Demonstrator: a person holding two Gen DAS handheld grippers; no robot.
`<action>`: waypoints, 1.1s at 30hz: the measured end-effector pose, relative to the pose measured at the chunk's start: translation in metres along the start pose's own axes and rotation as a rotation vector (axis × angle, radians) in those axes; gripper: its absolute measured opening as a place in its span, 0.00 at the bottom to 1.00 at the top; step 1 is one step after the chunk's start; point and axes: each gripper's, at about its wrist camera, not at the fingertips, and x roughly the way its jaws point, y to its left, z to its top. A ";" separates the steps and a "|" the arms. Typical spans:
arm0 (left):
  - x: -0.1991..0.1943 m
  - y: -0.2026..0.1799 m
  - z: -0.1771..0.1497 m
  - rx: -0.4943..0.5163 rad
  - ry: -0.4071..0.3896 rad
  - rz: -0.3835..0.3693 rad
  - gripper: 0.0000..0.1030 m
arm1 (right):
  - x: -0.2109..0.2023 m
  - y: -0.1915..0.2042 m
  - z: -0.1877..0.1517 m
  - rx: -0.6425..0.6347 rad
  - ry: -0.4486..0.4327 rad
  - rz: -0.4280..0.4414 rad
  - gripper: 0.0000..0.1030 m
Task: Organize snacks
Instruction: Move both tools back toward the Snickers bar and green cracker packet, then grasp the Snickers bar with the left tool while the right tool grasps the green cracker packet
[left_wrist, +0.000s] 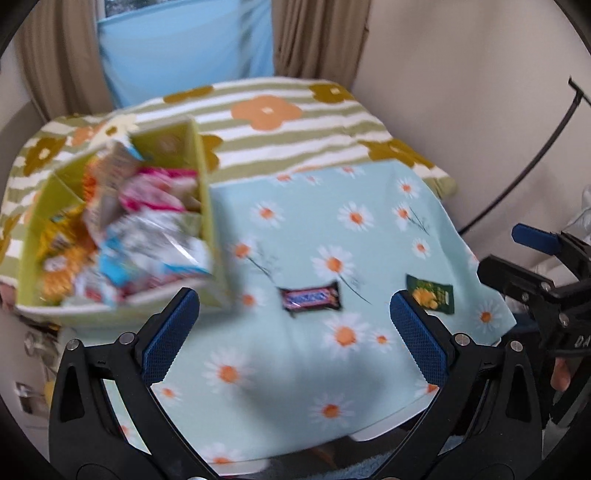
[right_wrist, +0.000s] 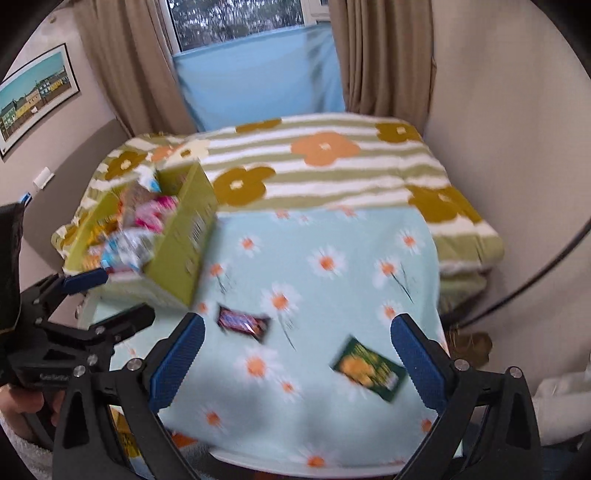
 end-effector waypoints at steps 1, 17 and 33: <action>0.008 -0.009 -0.004 0.013 0.015 -0.001 0.99 | 0.002 -0.007 -0.006 -0.001 0.013 0.001 0.98; 0.115 -0.046 -0.002 0.500 0.290 0.038 0.99 | 0.068 -0.062 -0.044 -0.207 0.178 0.007 0.98; 0.194 -0.064 -0.006 0.832 0.575 -0.038 0.65 | 0.128 -0.064 -0.049 -0.380 0.424 0.009 0.93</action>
